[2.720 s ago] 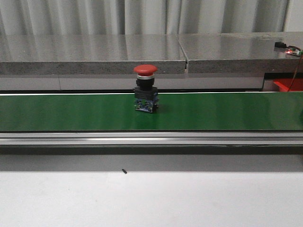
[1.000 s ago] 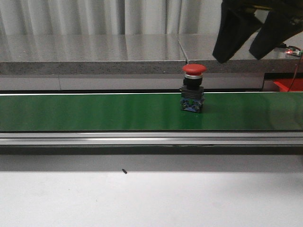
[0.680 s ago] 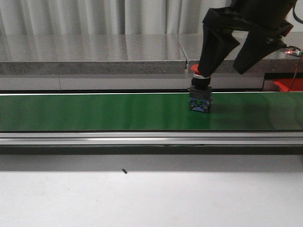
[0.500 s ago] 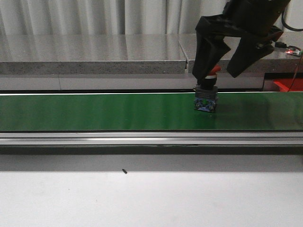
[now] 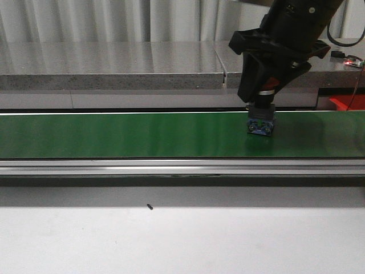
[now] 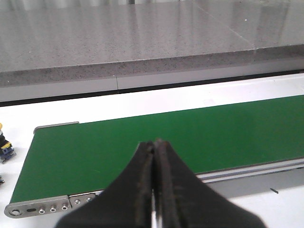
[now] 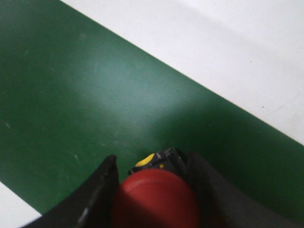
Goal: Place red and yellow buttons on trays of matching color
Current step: 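Carry the red button with the right gripper into the red tray and release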
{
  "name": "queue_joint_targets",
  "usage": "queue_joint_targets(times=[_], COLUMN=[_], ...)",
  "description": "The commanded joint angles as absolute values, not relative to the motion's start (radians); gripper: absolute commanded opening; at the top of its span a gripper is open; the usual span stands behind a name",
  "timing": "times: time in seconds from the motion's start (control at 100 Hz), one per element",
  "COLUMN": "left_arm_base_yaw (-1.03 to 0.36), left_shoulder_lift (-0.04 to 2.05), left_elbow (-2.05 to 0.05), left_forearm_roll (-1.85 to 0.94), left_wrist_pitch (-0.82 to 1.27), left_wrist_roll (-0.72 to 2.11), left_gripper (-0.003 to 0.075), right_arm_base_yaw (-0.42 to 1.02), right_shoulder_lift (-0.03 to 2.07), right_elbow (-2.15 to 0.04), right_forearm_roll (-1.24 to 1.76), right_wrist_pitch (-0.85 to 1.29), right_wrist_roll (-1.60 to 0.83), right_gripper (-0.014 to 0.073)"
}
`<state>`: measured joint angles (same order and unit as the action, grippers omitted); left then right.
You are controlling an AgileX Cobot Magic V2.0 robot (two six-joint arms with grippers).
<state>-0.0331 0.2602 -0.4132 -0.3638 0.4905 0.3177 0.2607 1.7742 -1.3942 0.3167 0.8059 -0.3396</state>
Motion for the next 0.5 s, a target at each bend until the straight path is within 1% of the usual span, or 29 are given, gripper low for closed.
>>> queue_joint_targets(times=[0.0, 0.11, 0.23, 0.37, 0.49], left_arm_base_yaw=[-0.041, -0.041, -0.041, -0.041, -0.041], left_shoulder_lift=[0.269, 0.269, 0.269, 0.269, 0.269], left_elbow=[-0.441, -0.441, -0.441, -0.441, -0.441], left_forearm_roll=[-0.385, -0.385, -0.385, -0.385, -0.385], left_wrist_pitch=[0.411, 0.411, 0.411, 0.411, 0.411], left_wrist_roll=[0.311, 0.311, 0.311, 0.311, 0.311], left_gripper=[-0.002, -0.002, -0.002, -0.002, -0.002], right_arm_base_yaw=[0.256, 0.237, 0.181, 0.059, -0.087], right_shoulder_lift=[1.727, 1.718, 1.704, 1.698, 1.698], right_elbow=[-1.447, -1.494, -1.569, -1.662, -1.724], right_forearm_roll=[0.338, 0.338, 0.338, 0.338, 0.338], right_wrist_pitch=[0.808, 0.837, 0.892, 0.957, 0.977], right_wrist_roll=[-0.34, -0.338, -0.337, -0.337, -0.335], right_gripper=[0.0177, 0.0177, 0.0177, 0.0177, 0.0177])
